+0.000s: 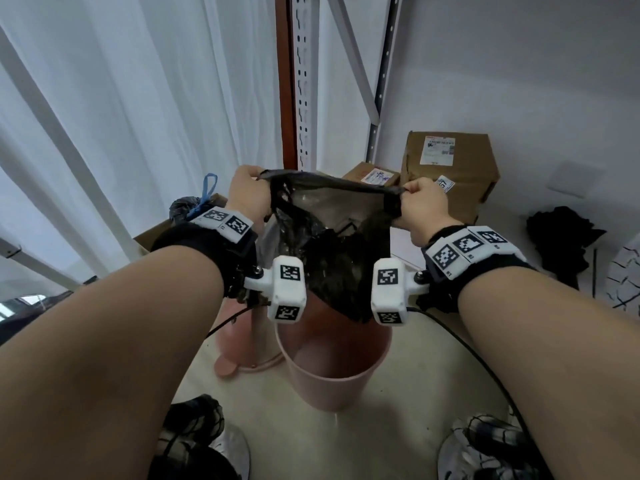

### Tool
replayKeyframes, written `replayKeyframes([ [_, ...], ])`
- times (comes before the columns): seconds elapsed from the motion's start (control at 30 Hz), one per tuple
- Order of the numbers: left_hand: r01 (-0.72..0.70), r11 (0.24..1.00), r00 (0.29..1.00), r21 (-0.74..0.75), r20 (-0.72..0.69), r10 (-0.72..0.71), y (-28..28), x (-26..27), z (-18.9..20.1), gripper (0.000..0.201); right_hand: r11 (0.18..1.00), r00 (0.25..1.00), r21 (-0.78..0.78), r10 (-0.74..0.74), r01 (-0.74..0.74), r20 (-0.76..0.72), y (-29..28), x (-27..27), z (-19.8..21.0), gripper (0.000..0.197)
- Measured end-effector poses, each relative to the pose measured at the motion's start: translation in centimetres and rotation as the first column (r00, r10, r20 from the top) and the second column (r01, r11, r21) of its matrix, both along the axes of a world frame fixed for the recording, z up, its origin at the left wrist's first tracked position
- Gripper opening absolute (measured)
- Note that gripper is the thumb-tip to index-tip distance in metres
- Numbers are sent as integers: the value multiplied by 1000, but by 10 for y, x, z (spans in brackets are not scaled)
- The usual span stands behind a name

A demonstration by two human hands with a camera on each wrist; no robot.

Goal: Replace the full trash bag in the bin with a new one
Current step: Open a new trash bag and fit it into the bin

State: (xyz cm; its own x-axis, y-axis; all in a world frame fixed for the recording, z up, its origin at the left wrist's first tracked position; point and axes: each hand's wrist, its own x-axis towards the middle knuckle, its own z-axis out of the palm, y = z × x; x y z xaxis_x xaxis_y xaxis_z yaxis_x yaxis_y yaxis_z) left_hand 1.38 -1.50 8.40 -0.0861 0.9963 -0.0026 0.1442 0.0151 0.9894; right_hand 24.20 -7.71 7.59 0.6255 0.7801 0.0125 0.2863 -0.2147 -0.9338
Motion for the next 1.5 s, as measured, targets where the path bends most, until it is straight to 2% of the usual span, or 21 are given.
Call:
replayKeyframes([
  [0.07,45,998,986,-37,163,-38,0,2,4,18,995,986,97,8,8,-166,2,-4,2,30],
  [0.13,52,998,957,-40,289,-39,2,-1,8,21,990,973,140,2,32,-232,3,-5,4,27],
  [0.17,51,998,955,-35,295,-38,3,-3,9,22,988,968,147,-12,50,-250,3,-4,5,25],
  [0.27,99,995,988,-28,118,-95,4,-9,3,10,982,973,137,-99,129,-207,3,4,1,21],
  [0.4,102,993,973,-62,-202,-113,4,-17,-12,29,991,992,101,-80,90,-102,-2,8,4,19],
  [0.5,62,988,883,-145,-453,-122,0,-16,-11,48,993,963,97,-45,73,-264,-5,3,13,25],
  [0.6,29,977,865,-213,-485,-131,1,-14,-8,54,991,887,119,5,56,-461,-7,-8,20,26],
  [0.7,21,976,858,-215,-497,-128,4,-15,-11,45,971,798,212,44,106,-601,-6,-12,22,26],
  [0.73,43,983,823,-181,-551,-137,1,-14,-13,44,965,794,230,43,124,-607,-4,-11,21,26],
  [0.8,48,989,704,-140,-698,-133,-3,-14,-16,40,960,817,239,22,142,-576,-2,-7,18,28],
  [0.9,-22,986,837,-168,-543,-74,4,-14,-17,37,952,875,231,-69,202,-479,-3,0,13,26],
  [0.93,-58,988,863,-142,-504,-22,1,-13,-17,38,955,910,203,-122,217,-397,-5,3,10,27],
  [1.0,-26,987,899,-156,-436,-45,2,-10,-17,36,964,961,129,-210,234,-178,-5,10,2,33],
  [1.03,-20,987,936,-162,-350,-38,2,-8,-17,33,967,971,105,-222,231,-87,-6,12,0,36],
  [1.1,28,989,989,-147,-138,-48,3,-3,-14,26,990,986,44,-137,133,96,-6,14,0,36],
  [1.17,37,993,999,-112,34,-33,3,1,-8,22,998,973,-43,62,-54,223,-7,12,1,26],
  [1.27,50,991,975,-121,219,-23,-2,7,2,24,955,900,-168,289,-246,327,-9,12,-9,46],
  [1.33,49,990,956,-136,293,-7,-3,8,6,22,908,825,-304,396,-288,402,-9,15,-15,50],
  [1.4,48,992,946,-115,325,-8,-1,7,7,19,893,761,-337,436,-299,480,-9,18,-16,33],
  [1.43,44,995,944,-93,329,-10,-1,5,10,19,908,761,-311,408,-280,504,-10,17,-14,25],
  [1.5,26,999,960,-47,278,-12,-1,1,13,20,944,810,-250,315,-214,495,-8,20,-12,31],
])
